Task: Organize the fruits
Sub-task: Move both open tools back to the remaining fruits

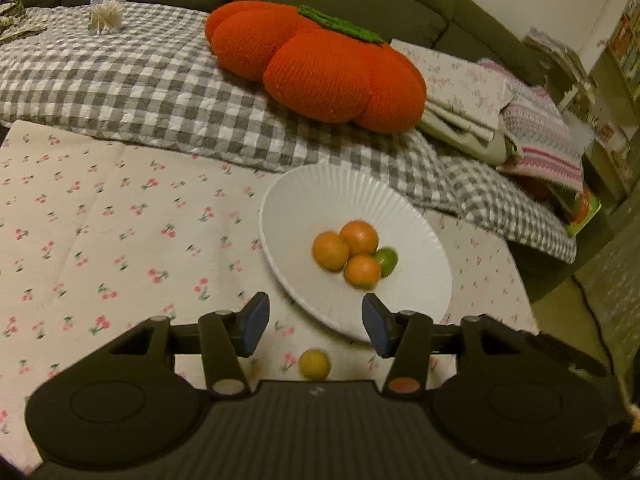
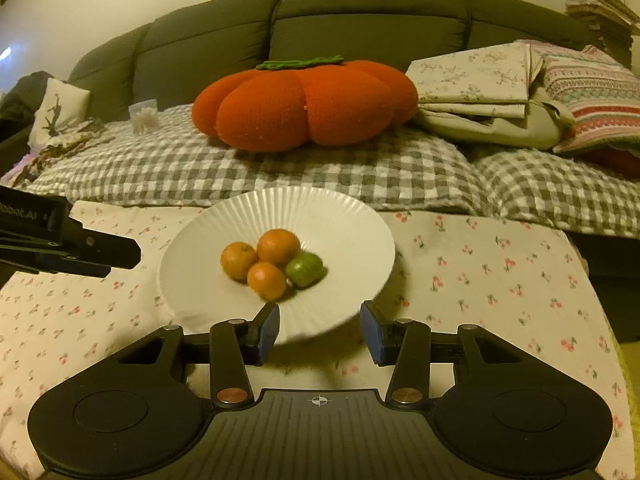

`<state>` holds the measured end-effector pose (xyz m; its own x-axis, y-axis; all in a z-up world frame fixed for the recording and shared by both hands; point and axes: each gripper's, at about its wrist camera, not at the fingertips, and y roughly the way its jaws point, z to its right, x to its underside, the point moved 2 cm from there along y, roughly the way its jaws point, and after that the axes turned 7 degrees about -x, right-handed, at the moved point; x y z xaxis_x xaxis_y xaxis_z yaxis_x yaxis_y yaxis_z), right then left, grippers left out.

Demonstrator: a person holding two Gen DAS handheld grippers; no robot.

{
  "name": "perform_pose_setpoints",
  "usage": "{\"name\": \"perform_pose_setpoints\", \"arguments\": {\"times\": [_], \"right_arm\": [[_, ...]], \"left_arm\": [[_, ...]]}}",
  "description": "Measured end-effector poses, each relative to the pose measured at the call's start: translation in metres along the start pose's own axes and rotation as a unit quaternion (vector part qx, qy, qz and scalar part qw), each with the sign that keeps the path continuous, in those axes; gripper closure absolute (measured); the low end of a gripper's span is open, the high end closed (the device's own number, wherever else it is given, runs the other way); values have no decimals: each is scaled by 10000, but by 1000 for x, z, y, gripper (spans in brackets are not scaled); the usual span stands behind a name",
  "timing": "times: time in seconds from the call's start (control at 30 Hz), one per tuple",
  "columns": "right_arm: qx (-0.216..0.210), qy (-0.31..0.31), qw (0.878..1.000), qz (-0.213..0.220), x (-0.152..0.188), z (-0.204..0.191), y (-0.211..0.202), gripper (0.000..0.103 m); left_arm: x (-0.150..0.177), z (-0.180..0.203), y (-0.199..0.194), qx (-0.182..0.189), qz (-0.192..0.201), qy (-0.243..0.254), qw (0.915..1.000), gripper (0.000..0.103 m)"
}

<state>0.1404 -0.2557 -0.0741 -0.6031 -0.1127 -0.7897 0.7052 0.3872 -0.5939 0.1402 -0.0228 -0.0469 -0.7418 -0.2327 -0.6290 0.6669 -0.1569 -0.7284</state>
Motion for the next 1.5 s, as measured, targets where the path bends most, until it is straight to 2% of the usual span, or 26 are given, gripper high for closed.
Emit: {"name": "perform_pose_setpoints", "arguments": {"times": [0.23, 0.53, 0.77, 0.93, 1.1, 1.3, 1.5], "right_arm": [[-346, -115, 9993, 31, 12, -28, -28, 42], [-660, -240, 9975, -111, 33, -54, -50, 35], [-741, -119, 9968, -280, 43, -56, -49, 35], [-811, -196, 9959, -359, 49, -64, -47, 35], [-867, -362, 9952, -275, 50, -74, -47, 35], [-923, -442, 9942, -340, 53, -79, -42, 37], [-886, -415, 9945, -375, 54, -75, -39, 44]], "left_arm": [[20, -5, -23, -144, -107, 269, 9995, 51], [46, -7, -47, -250, -175, 593, 9978, 50], [58, -7, -62, -444, -154, 886, 9950, 49], [62, -6, -58, -493, -185, 1017, 9934, 49], [61, -11, -45, -457, -367, 805, 9950, 50], [66, -8, -33, -468, -449, 848, 9943, 50], [69, -4, -25, -385, -518, 786, 9948, 52]]}}
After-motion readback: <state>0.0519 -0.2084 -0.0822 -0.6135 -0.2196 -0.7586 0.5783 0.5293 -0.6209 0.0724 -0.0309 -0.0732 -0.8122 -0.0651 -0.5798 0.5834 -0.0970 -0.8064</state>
